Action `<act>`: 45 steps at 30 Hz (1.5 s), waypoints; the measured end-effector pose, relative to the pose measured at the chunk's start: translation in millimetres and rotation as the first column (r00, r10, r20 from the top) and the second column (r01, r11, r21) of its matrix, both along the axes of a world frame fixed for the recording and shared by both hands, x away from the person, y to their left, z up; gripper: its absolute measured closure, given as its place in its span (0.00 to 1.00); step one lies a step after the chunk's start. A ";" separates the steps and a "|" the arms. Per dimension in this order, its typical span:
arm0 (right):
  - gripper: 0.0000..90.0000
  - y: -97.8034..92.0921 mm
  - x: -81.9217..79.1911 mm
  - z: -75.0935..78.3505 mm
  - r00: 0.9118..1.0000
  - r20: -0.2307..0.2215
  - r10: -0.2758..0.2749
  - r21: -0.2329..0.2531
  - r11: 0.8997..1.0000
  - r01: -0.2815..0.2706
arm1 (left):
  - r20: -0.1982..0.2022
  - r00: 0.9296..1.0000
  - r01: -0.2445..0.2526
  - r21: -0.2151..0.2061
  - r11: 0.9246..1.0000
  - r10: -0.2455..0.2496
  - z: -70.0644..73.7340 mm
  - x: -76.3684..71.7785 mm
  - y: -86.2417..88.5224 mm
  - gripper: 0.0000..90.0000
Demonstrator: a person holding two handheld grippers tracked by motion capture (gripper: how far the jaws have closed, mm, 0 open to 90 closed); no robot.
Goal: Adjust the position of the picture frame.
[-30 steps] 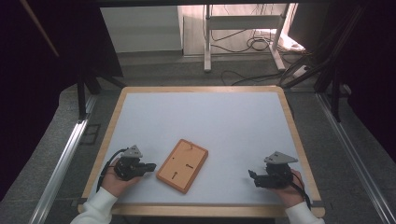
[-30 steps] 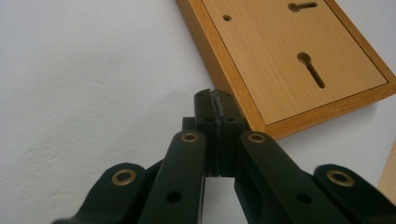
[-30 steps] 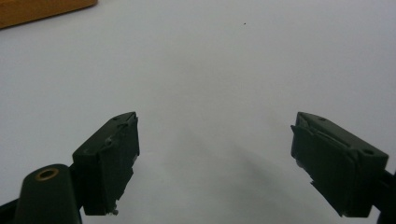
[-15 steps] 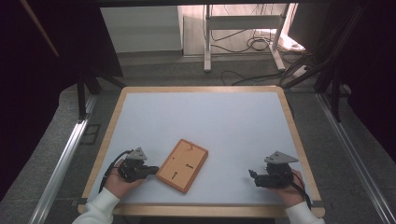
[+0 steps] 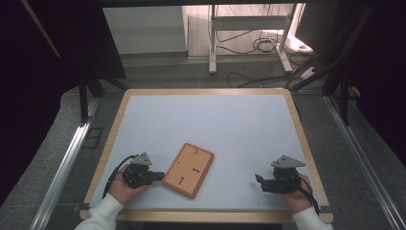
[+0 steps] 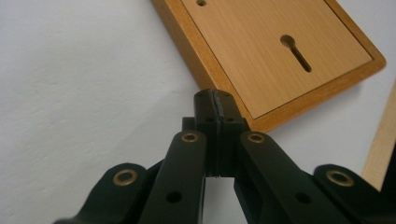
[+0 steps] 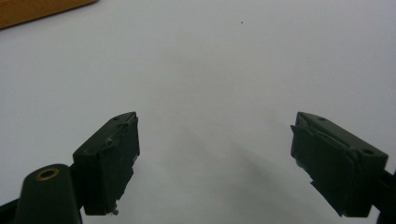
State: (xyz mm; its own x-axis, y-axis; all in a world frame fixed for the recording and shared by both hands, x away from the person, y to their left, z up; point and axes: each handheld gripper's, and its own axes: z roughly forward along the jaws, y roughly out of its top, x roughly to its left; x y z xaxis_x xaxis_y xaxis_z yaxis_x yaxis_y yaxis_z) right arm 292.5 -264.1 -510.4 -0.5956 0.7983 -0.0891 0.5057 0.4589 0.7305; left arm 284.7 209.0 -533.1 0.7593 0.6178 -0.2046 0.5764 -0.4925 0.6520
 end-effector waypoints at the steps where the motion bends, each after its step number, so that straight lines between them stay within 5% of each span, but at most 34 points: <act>1: 0.17 0.1 -0.1 0.0 1.000 0.000 0.000 0.000 1.000 0.000 | 0.001 1.000 0.007 0.001 1.000 -0.007 0.1 -0.6 -1.7 1.00; 22: 0.18 1.5 -0.6 -0.4 1.000 -0.003 0.002 -0.006 1.000 -0.002 | 0.006 0.997 0.081 0.052 0.995 -0.082 -1.3 -7.5 -33.1 1.00; 33: 0.18 0.5 0.1 -0.7 1.000 -0.002 -0.001 -0.006 1.000 0.001 | 0.016 0.996 0.091 0.046 0.995 -0.092 1.1 -8.0 -41.1 1.00; 40: 0.18 0.2 0.0 -1.0 1.000 -0.001 0.001 -0.007 1.000 -0.001 | 0.018 0.995 0.095 0.012 0.995 -0.095 3.5 -7.0 -38.9 1.00; 45: 0.18 1.3 -1.3 -0.3 1.000 0.009 0.023 0.002 1.000 -0.023 | 0.052 0.997 0.054 -0.040 0.998 -0.052 9.8 -7.0 -27.9 1.00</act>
State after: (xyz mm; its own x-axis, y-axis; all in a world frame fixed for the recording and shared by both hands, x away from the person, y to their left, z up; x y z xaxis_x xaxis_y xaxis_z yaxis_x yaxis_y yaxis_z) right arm 291.1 -262.8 -510.7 -0.6128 0.7848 -0.0926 0.4886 0.4684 0.7361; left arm 277.7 181.2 -523.3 0.8010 0.5678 -0.1897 0.5156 -0.4934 0.7005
